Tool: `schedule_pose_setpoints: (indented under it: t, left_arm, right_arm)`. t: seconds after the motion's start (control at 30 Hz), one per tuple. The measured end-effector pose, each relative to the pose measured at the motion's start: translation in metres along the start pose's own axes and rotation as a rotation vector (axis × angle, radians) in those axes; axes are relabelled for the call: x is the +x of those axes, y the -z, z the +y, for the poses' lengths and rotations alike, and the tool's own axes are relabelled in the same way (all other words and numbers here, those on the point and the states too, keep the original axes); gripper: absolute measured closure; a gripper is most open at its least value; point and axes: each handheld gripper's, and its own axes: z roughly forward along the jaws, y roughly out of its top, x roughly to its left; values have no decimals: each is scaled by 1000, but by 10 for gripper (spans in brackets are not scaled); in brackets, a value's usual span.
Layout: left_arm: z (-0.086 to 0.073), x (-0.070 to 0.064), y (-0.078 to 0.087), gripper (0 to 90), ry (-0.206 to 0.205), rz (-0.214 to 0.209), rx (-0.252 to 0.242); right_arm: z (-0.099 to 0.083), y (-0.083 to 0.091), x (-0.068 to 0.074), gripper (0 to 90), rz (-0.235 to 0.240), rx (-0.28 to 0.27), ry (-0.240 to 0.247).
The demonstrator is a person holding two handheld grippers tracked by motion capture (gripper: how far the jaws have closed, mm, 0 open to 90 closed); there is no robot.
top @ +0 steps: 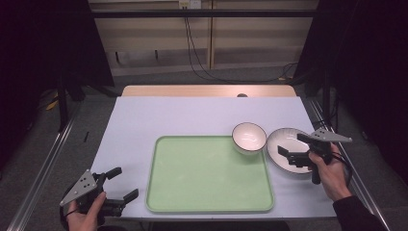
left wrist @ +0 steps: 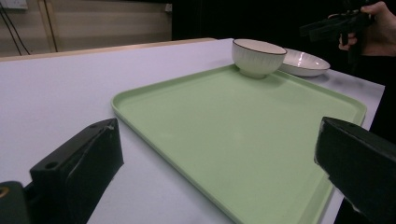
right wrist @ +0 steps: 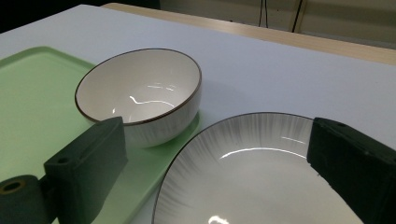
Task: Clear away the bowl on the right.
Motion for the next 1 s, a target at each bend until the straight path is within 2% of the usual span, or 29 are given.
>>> schedule_pose_setpoints:
  t: [0.17,0.2,0.27,0.53,0.7,0.73,0.77,0.83,0.9,0.93,1.0]
  left_arm:
    - [0,0,-1,9,4,3,-1]
    - [0,0,0,9,5,-9,-3]
    - [0,0,0,9,5,7,-1]
    - [0,0,-1,9,13,4,-8]
    - [0,0,0,9,0,-2,-2]
    - [0,-1,-1,9,17,0,-16]
    - [0,-1,-1,9,17,1,-16]
    - [0,-1,-1,8,17,-1,-17]
    - [0,-1,-1,8,18,-3,-19]
    - [0,-1,-1,8,18,-13,-20]
    - [0,-2,-1,8,26,-5,-29]
  right_arm:
    - [-7,11,5,35,18,-2,-2]
    - [-9,13,6,35,18,-1,0]
    - [-11,16,7,35,19,-8,-9]
    - [-20,29,13,33,16,-9,5]
    - [-29,39,13,28,13,-21,2]
    - [-31,41,14,27,14,-17,8]
    - [-34,43,15,27,11,-12,8]
    - [-39,46,16,28,9,-17,-9]
    - [-42,50,16,28,12,-6,-7]
    - [-43,52,16,29,9,-21,-13]
    - [-44,57,17,29,11,-29,-24]
